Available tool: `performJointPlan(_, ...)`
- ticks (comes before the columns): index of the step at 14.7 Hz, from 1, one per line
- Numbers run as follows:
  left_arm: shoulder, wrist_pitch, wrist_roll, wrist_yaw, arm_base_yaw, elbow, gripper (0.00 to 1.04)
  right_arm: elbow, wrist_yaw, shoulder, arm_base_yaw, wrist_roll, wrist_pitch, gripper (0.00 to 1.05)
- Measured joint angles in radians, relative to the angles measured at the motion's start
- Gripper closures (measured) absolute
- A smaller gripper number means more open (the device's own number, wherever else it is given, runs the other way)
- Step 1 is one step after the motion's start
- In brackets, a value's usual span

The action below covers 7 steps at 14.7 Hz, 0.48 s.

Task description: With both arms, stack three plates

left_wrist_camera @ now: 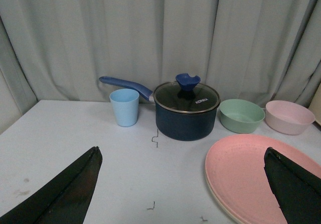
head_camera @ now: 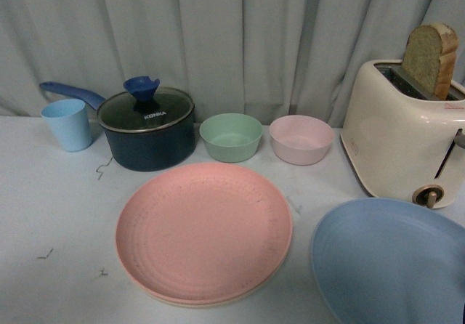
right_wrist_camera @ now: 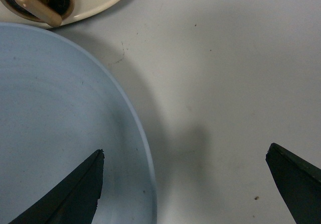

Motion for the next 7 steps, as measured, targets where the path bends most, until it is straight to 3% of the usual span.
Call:
performJointPlan(4,0.000,0.000,0.000,0.000,0.000,0.000,0.07,0.042,-0.014,0.092,0.028,0.064,-0.032,0.06)
performJointPlan(7,0.000,0.000,0.000,0.000,0.000,0.000,0.07,0.044,-0.014,0.095,0.031,0.082,-0.027,0.42)
